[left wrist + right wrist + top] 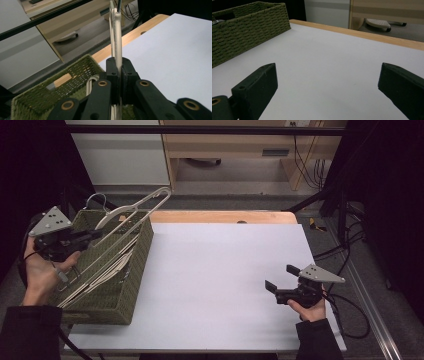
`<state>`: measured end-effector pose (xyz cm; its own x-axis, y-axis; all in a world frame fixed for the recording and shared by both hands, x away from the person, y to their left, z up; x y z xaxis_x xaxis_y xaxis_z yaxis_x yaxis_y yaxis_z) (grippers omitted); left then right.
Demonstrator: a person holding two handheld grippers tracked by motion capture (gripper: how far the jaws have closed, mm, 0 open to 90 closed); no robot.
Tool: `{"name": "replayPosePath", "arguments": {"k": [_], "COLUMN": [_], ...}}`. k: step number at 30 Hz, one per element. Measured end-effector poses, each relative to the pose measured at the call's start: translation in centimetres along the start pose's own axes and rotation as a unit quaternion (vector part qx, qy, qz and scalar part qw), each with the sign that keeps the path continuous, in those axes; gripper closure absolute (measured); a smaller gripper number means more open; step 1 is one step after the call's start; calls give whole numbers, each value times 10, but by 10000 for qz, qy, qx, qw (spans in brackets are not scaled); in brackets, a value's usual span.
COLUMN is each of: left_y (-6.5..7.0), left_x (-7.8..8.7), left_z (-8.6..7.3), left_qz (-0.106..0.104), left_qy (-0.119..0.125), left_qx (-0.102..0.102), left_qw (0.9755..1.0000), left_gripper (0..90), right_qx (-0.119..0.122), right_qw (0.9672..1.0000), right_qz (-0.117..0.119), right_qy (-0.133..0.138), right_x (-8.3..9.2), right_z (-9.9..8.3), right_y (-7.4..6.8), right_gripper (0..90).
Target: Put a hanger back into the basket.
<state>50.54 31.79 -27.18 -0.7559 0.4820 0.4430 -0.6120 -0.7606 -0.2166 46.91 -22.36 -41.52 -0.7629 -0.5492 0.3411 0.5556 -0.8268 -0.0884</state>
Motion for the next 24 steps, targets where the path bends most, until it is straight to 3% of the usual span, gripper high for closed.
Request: {"name": "replayPosePath", "arguments": {"k": [5, 18, 20, 24], "left_y": [-17, -45, -48, -53], "left_x": [3, -6, -7, -9], "left_z": [-13, -56, -64, -78], "left_qz": [108, 349, 428, 463], "left_qy": [-110, -361, -522, -578], "left_qx": [-12, -36, 14, 115], "left_qw": [9999, 9987, 9977, 9972], "left_gripper": [866, 866, 865, 865], "right_qx": [-12, 1, -1, 7], "right_qw": [10000, 10000, 10000, 10000], "right_qz": [-3, -7, 0, 5], "right_qy": [9, -5, -10, -10], "right_x": [1, 0, 0, 0], "right_z": [0, 0, 0, 0], "right_y": [0, 0, 0, 0], "right_gripper": [31, 33, 32, 33]}}
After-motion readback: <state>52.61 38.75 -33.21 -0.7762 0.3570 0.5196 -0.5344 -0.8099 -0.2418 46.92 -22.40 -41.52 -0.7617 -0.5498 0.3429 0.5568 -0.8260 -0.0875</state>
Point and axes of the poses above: each handheld gripper's, and its own axes: x roughly backward along the jaws, z roughly out of its top, y roughly to its right, the point moved 5 cm from there along -x, roughly forward along the jaws, and after that the axes turned 2 degrees about -z, right-handed, at the moved point
